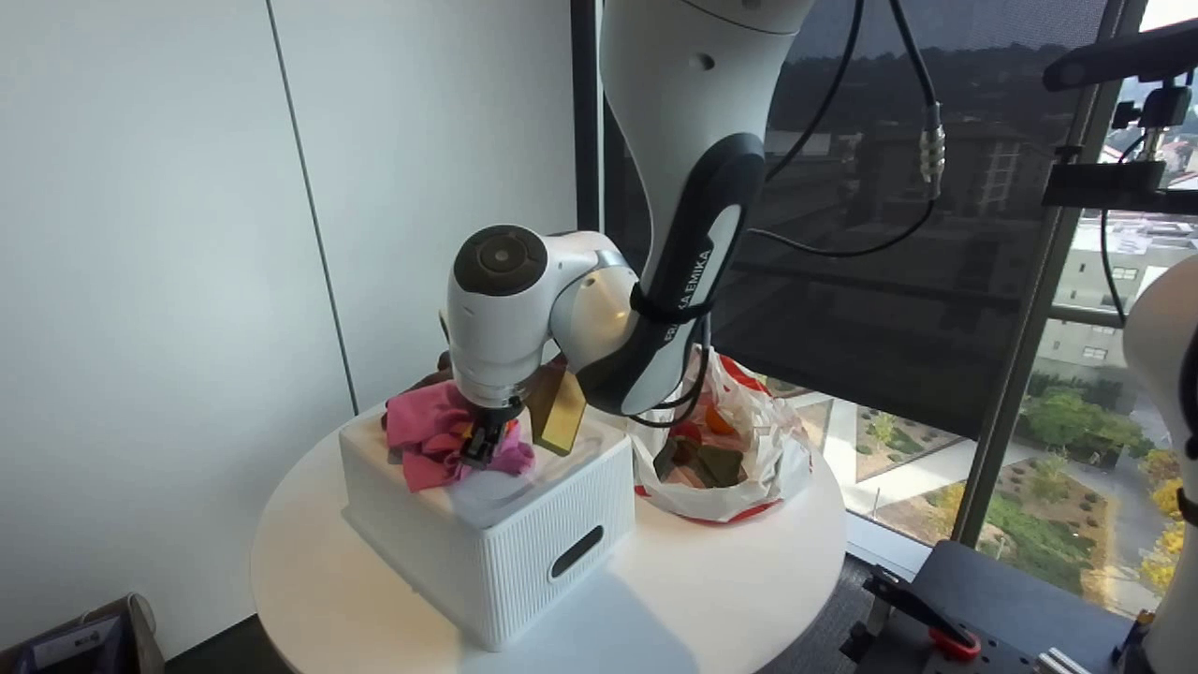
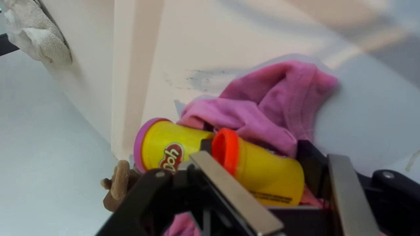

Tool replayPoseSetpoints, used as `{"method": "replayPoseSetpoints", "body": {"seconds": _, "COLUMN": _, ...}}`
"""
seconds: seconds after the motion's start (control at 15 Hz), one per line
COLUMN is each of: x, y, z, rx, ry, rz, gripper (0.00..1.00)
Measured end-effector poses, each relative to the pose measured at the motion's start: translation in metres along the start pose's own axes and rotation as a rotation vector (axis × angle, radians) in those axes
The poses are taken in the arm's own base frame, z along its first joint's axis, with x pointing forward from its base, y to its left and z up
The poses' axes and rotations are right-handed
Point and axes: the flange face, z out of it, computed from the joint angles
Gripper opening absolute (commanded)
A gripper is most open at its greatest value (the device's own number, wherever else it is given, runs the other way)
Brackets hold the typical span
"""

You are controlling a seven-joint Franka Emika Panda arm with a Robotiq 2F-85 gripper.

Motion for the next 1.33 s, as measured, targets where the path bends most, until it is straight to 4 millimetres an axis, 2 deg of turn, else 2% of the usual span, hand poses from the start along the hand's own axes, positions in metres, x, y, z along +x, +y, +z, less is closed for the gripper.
{"method": "replayPoseSetpoints", "body": {"seconds": 0.07, "x": 0.000, "y": 0.000, "z": 0.000, "rx": -0.002, "ry": 0.000, "rz": -0.003, "gripper": 0.34}}
{"method": "replayPoseSetpoints", "body": {"seconds": 0.53, "x": -0.005, "y": 0.005, "z": 0.001, "rx": -0.014, "ry": -0.007, "rz": -0.005, "gripper": 0.34}}
{"method": "replayPoseSetpoints", "body": {"seconds": 0.67, "x": -0.011, "y": 0.012, "z": 0.001, "rx": -0.013, "ry": -0.017, "rz": 0.013, "gripper": 0.34}}
{"method": "replayPoseSetpoints", "body": {"seconds": 0.87, "x": -0.031, "y": 0.045, "z": -0.006, "rx": 0.001, "ry": -0.053, "rz": 0.107, "gripper": 0.34}}
{"method": "replayPoseSetpoints", "body": {"seconds": 1.13, "x": -0.068, "y": 0.110, "z": -0.024, "rx": 0.003, "ry": -0.102, "rz": 0.266, "gripper": 0.34}}
{"method": "replayPoseSetpoints", "body": {"seconds": 1.33, "x": -0.100, "y": 0.150, "z": -0.028, "rx": -0.018, "ry": -0.190, "rz": 0.379, "gripper": 0.34}}
